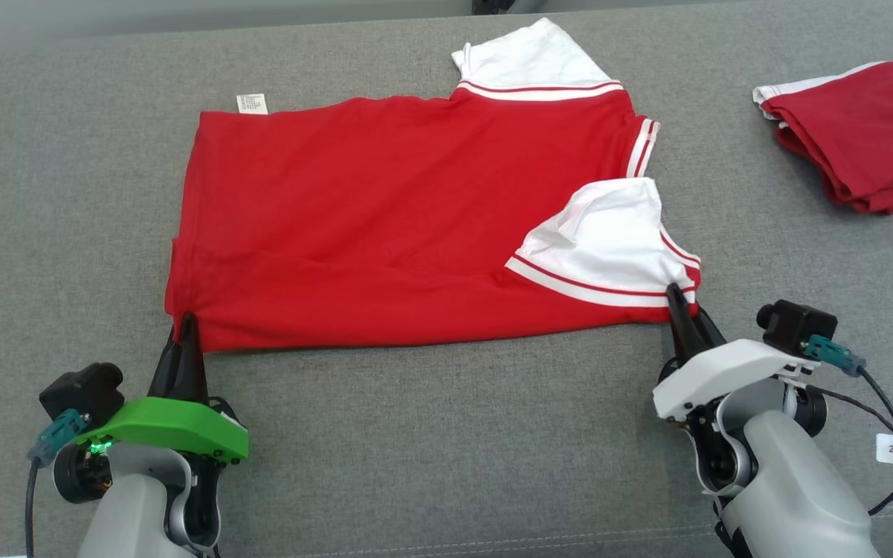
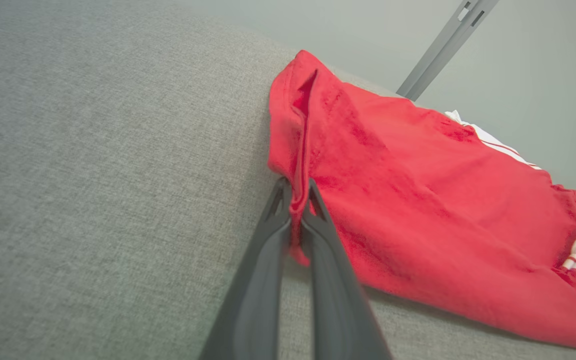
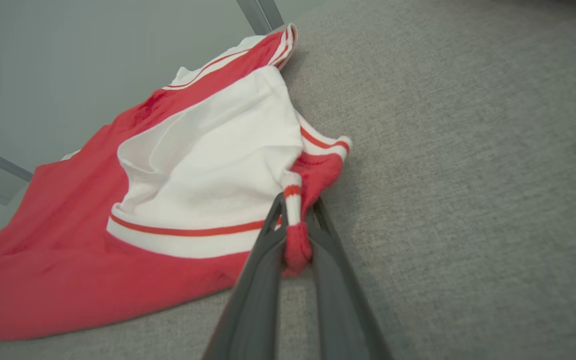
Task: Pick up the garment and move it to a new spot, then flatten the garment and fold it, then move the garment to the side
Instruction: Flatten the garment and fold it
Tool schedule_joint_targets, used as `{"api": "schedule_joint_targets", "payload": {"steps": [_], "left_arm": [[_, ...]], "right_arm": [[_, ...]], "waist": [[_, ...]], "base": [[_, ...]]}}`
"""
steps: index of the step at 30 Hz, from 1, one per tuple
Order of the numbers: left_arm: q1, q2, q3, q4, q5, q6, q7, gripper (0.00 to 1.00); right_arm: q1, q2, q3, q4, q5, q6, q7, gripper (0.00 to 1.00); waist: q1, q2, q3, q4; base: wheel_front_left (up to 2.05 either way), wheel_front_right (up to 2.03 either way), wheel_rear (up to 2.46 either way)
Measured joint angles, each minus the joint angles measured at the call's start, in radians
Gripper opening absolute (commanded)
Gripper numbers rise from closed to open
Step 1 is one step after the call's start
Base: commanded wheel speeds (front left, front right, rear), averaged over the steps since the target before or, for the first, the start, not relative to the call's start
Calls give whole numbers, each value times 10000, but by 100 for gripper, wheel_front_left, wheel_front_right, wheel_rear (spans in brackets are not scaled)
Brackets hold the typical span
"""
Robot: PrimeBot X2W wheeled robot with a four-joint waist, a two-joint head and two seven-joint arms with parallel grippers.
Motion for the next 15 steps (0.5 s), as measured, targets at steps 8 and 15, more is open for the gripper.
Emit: {"api": "schedule_joint_targets", "payload": {"steps": [8, 15], "left_arm": [[1197, 15, -242, -1425, 104, 63, 121, 0], [2964, 38, -499, -2483, 90, 387, 798, 0]], "right_arm": [[1684, -723, -717, -2282, 731, 10, 957, 0], [4118, -558, -1534, -4475, 259, 10, 2186, 0]], "waist": [[0, 0, -405, -18], [0, 0, -627, -100]], "base": [[0, 0, 0], [0, 0, 0]]}}
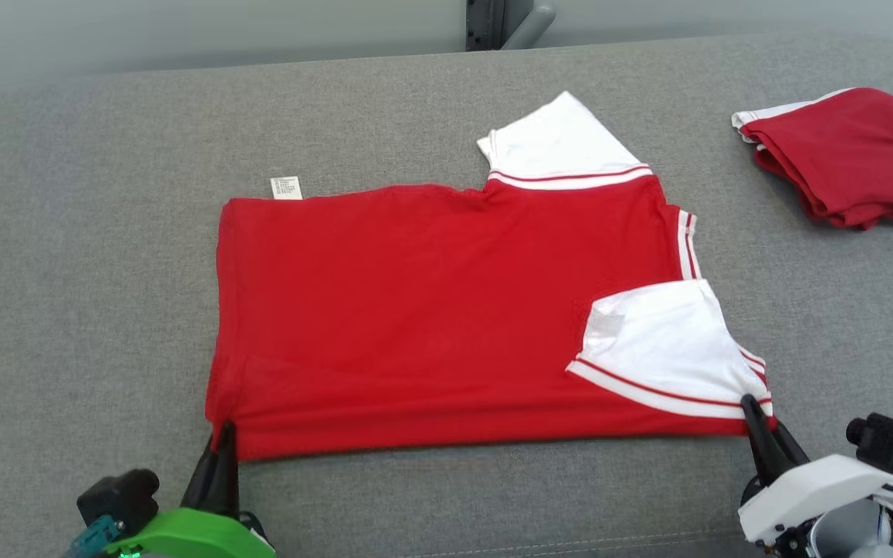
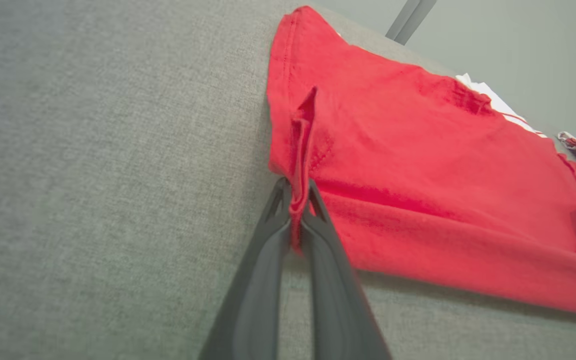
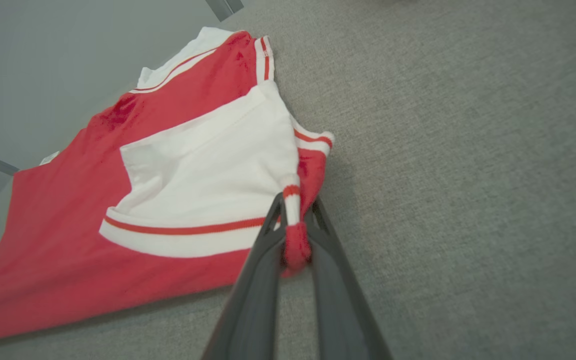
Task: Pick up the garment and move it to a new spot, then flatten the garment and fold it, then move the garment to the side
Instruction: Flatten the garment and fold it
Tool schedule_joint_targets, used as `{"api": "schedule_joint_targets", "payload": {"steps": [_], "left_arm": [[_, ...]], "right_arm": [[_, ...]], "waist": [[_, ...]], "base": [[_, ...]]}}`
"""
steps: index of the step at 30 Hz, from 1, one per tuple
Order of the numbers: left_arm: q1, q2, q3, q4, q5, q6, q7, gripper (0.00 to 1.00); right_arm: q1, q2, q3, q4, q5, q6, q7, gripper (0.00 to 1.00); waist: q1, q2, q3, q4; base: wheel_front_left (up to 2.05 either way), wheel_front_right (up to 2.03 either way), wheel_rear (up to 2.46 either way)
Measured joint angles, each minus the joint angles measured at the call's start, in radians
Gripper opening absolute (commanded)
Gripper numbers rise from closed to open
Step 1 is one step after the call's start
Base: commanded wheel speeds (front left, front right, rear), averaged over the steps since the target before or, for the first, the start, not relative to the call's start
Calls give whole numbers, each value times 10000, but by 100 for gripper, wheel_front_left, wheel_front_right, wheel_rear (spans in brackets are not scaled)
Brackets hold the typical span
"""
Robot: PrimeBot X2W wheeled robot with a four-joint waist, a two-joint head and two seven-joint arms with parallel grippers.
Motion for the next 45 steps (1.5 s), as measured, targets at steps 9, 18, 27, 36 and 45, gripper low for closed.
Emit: {"api": "schedule_joint_targets", "payload": {"steps": [9, 18, 27, 36, 45], "left_arm": [[1050, -130, -69, -336, -217, 435, 378, 0], [1138, -111, -127, -332, -236, 639, 489, 91], [1272, 410, 180, -619, -234, 775, 495, 100], [-381, 1246, 247, -803, 86, 729, 855, 100], [-3534, 1931, -326, 639, 746, 625, 2042, 100]], "right_arm": [[1273, 499, -433, -1108, -410, 0, 836, 0], [1389, 562, -573, -1009, -539, 0, 742, 90], [1452, 550, -988, -955, -577, -8, 560, 100], [700, 497, -943, -1488, -1338, -8, 608, 100], [-664, -293, -42, -1994, -1402, -8, 1034, 100]], "waist": [[0, 0, -37, -133], [0, 0, -43, -336], [0, 0, 26, -447], [0, 0, 256, -423], [1, -1, 951, -513]], "base": [[0, 0, 0], [0, 0, 0], [0, 0, 0], [0, 0, 0], [0, 0, 0]]}}
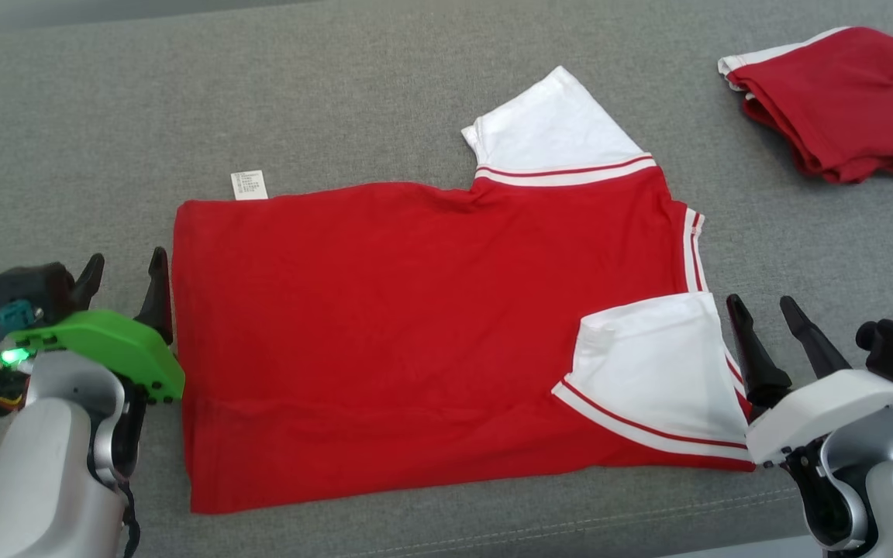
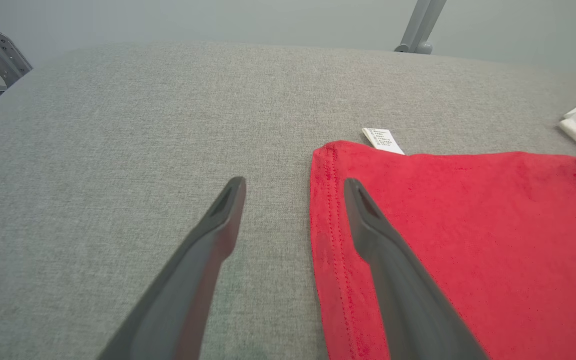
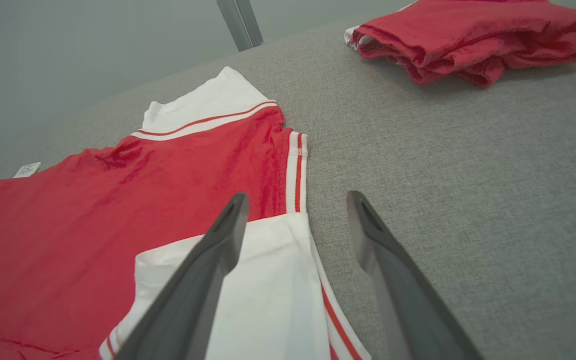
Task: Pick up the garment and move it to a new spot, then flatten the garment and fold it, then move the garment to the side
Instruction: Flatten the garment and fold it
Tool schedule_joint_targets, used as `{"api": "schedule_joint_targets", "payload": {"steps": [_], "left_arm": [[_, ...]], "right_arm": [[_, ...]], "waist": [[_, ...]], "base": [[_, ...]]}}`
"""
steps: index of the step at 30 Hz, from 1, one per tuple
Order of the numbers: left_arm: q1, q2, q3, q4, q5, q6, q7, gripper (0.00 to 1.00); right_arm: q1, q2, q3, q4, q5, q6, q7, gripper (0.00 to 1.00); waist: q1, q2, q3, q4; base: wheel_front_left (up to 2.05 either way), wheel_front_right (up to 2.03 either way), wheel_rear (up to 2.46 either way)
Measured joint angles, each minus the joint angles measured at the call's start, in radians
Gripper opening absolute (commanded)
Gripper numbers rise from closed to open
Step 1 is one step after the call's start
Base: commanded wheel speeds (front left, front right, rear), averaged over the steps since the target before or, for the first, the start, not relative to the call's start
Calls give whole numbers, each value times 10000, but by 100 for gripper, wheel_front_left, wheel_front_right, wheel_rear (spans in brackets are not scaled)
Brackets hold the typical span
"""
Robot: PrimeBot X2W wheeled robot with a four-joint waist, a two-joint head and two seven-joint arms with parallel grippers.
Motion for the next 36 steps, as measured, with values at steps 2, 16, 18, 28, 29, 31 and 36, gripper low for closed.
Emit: {"api": "schedule_joint_targets", "payload": {"steps": [2, 16, 18, 28, 29, 31, 36], "left_arm": [[-604, 23, -188, 495, 150, -81, 109, 100], [-2980, 174, -913, 3057, 886, -359, -50, 100], [-3162, 153, -997, 3235, 892, -441, -52, 100], [-3514, -52, -1336, 3367, 723, -869, -40, 100], [-3514, -61, -1392, 3373, 654, -882, 6, 100], [-3513, -65, -1478, 3417, 656, -915, 90, 95], [-3545, -69, -1572, 3653, 633, -924, 270, 49]], "right_arm": [[-244, -119, 190, -38, 21, 0, 10, 100], [-1104, -545, 961, 144, 291, 0, -109, 100], [-1147, -602, 1003, 186, 330, 0, -146, 100], [-1273, -767, 1032, 293, 441, 0, -265, 100], [-1274, -767, 1034, 301, 441, 0, -267, 100], [-1294, -767, 1066, 324, 441, 0, -267, 100], [-1392, -771, 1214, 353, 447, 0, -267, 100]], "waist": [[0, 0, 206, -34], [0, 0, 1257, -394], [0, 0, 1313, -430], [0, 1, 1331, -382], [0, 0, 1325, -378], [0, 1, 1322, -386], [0, 0, 1340, -471]], "base": [[0, 0, 0], [0, 0, 0], [0, 0, 0], [0, 0, 0], [0, 0, 0], [0, 0, 0], [0, 0, 0]]}}
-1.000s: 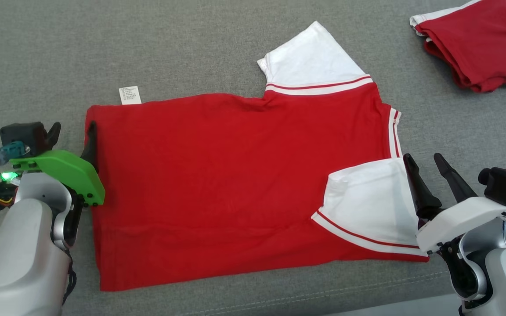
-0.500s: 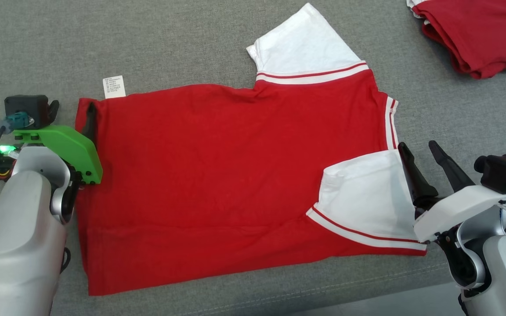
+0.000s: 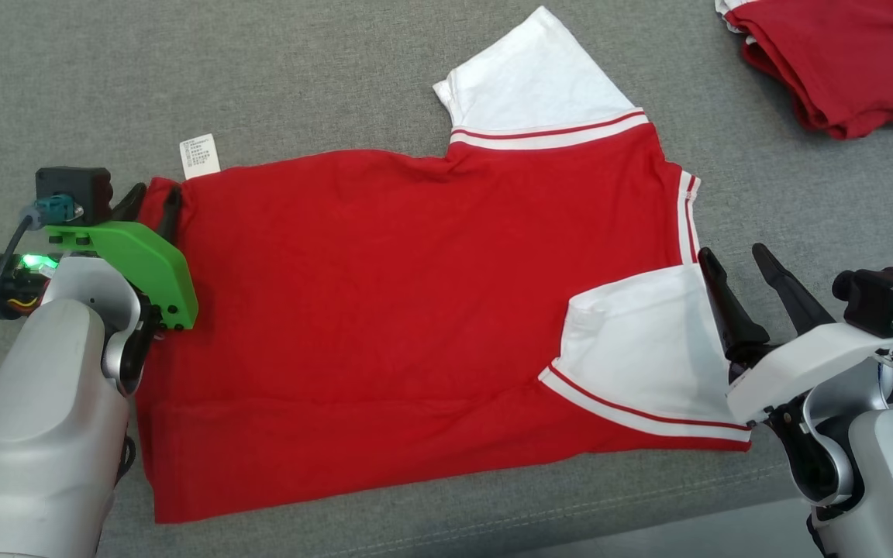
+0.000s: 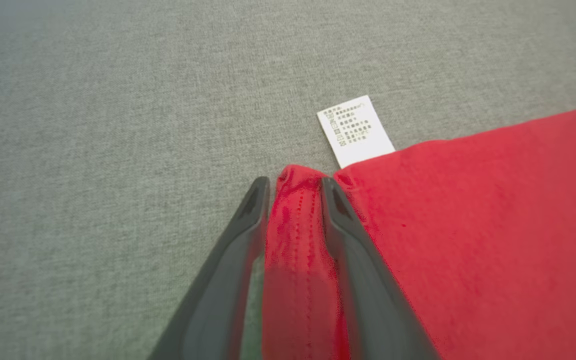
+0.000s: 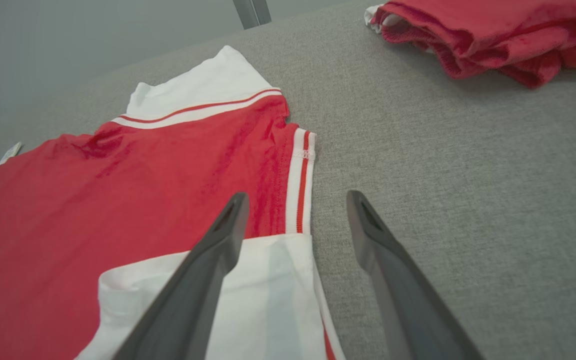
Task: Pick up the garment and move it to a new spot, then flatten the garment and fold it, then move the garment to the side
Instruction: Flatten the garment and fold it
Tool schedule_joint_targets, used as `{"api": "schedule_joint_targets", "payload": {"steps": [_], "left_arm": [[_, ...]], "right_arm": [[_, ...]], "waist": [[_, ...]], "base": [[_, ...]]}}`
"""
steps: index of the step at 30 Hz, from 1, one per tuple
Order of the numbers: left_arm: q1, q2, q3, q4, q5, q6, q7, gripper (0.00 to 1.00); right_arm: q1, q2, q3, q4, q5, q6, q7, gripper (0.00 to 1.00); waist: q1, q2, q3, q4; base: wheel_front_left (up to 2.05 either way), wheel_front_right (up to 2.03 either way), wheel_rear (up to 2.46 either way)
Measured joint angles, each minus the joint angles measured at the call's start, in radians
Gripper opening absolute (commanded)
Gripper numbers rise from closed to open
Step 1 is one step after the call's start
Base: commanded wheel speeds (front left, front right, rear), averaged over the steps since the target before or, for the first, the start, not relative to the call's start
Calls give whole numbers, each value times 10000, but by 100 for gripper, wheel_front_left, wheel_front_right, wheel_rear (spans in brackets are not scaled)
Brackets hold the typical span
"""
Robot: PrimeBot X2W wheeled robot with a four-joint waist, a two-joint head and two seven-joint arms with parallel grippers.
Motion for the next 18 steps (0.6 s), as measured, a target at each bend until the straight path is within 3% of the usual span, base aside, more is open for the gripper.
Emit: {"api": "schedule_joint_targets", "payload": {"steps": [4, 5, 6, 7, 18], "left_arm": [[-103, 2, -82, 169, -31, -29, 50, 26], [-109, -4, -107, 213, -36, -31, 77, 26], [-120, -8, -130, 261, -46, -42, 75, 7], [-122, -17, -151, 288, -50, -65, 38, 0], [240, -569, 316, -284, -422, 337, -2100, 0]], "right_arm": [[-87, -96, 13, 42, 6, 0, 0, 100], [-94, -119, 10, 46, 8, 0, 0, 100], [-114, -142, 2, 44, 6, 0, 0, 100], [-155, -163, -6, 46, 4, 0, 4, 100], [-2170, -616, 105, 746, -740, 0, 637, 100]], "waist": [[0, 0, -16, -68], [0, 0, -32, -76], [0, 0, -55, -79], [0, 0, -82, -79], [0, 0, -281, 476]], "base": [[0, 0, 0], [0, 0, 0], [0, 0, 0], [0, 0, 0], [0, 0, 0]]}}
